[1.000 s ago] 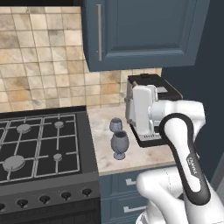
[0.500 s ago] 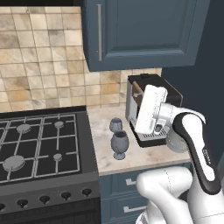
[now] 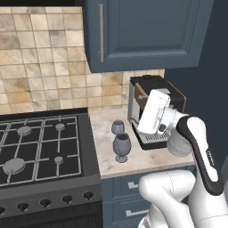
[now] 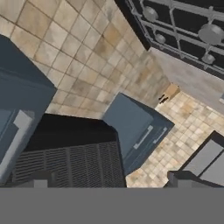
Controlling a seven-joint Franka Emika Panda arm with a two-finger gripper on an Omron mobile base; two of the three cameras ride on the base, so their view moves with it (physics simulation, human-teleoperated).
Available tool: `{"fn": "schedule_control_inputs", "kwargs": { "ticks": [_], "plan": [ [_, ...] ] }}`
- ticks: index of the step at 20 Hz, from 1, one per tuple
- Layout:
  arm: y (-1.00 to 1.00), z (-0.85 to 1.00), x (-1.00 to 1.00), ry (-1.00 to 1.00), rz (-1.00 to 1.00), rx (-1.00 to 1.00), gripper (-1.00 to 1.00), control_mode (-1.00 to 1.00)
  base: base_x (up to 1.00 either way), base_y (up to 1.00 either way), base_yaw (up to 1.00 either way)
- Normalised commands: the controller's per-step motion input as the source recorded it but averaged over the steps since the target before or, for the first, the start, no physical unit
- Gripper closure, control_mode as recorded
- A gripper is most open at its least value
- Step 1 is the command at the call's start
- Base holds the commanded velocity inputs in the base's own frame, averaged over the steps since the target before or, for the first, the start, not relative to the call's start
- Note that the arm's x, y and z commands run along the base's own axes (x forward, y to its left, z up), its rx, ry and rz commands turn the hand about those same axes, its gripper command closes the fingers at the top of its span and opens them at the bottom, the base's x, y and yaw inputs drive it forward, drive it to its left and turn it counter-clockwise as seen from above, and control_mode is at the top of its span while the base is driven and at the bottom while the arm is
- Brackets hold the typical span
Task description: Retrieve the wine glasses from the counter and place one next to each plate.
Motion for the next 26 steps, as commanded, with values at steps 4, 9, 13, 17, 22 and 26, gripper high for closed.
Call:
{"fn": "schedule_control_inputs", "kwargs": {
  "ticks": [4,9,13,17,22,26],
  "plan": [
    [-0.04,-0.17,0.05,0.36,0.00,0.14,-1.00,-1.00,0.00,0.00,0.00],
    [-0.06,-0.01,0.02,0.00,0.01,0.00,-1.00,-1.00,0.00,0.00,0.00],
    [-0.49,-0.21,-0.18,0.03,0.17,0.04,-1.00,-1.00,0.00,0.00,0.00],
    [-0.48,-0.34,-0.14,0.19,0.22,0.10,-1.00,-1.00,0.00,0.00,0.00],
    [-0.08,-0.36,-0.14,0.26,0.09,0.02,-1.00,-1.00,0.00,0.00,0.00],
    [0.00,-0.29,-0.14,0.25,0.00,0.00,-1.00,-1.00,0.00,0.00,0.00]
  ]
}}
